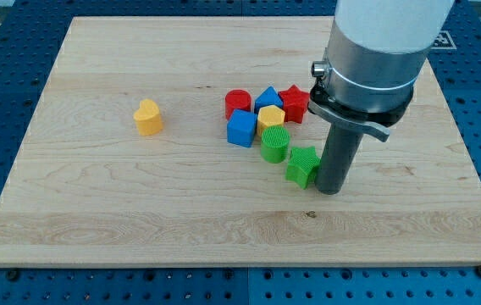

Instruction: Move the green star slightly into the right side of the green circle

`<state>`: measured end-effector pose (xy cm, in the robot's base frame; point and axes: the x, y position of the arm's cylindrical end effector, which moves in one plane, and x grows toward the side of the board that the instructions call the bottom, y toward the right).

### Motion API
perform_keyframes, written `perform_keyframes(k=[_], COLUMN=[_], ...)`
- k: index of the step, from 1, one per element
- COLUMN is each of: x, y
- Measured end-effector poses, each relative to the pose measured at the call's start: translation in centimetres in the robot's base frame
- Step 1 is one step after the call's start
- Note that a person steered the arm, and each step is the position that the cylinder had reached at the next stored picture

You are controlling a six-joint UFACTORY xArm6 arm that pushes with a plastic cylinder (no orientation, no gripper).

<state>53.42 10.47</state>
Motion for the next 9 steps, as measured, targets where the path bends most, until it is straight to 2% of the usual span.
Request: perform_keyframes(k=[2,3,5,8,9], x=[1.9,5.7,5.5,2.7,3.7], y=[0.0,0.0,-0.8,-0.2,-1.1])
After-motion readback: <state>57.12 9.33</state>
